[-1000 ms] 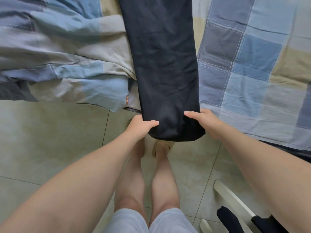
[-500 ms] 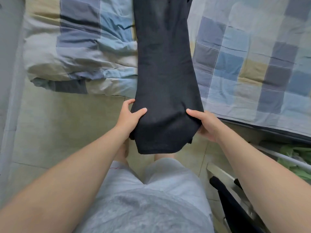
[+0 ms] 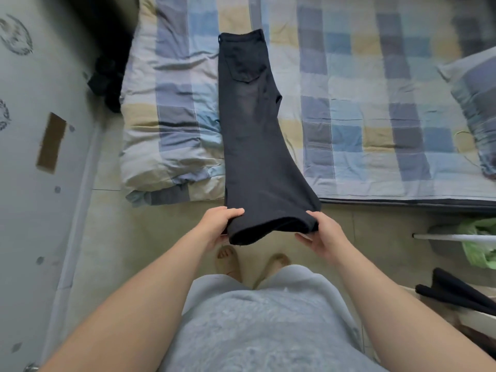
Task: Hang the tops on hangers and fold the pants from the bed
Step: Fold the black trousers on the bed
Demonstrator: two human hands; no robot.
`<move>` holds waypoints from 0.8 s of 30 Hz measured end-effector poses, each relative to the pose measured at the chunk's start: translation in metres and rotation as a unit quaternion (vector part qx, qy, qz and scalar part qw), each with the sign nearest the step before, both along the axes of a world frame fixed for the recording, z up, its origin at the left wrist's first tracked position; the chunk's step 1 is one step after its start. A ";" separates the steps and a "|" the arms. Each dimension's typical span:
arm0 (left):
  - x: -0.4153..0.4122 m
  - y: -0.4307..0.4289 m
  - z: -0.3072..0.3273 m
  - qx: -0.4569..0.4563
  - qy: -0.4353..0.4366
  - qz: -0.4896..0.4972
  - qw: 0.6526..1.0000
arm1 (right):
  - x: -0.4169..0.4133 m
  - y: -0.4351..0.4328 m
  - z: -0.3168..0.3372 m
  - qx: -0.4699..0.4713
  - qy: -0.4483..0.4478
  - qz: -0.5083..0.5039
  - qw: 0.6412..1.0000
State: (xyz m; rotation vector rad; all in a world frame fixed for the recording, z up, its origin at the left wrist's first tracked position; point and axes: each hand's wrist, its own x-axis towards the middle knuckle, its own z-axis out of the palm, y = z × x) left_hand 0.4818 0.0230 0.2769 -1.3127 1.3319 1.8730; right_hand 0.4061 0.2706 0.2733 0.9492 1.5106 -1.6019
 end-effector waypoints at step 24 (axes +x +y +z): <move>0.140 0.087 -0.017 -0.163 -0.047 0.017 0.985 | 0.120 0.091 -0.014 0.063 0.018 0.065 0.996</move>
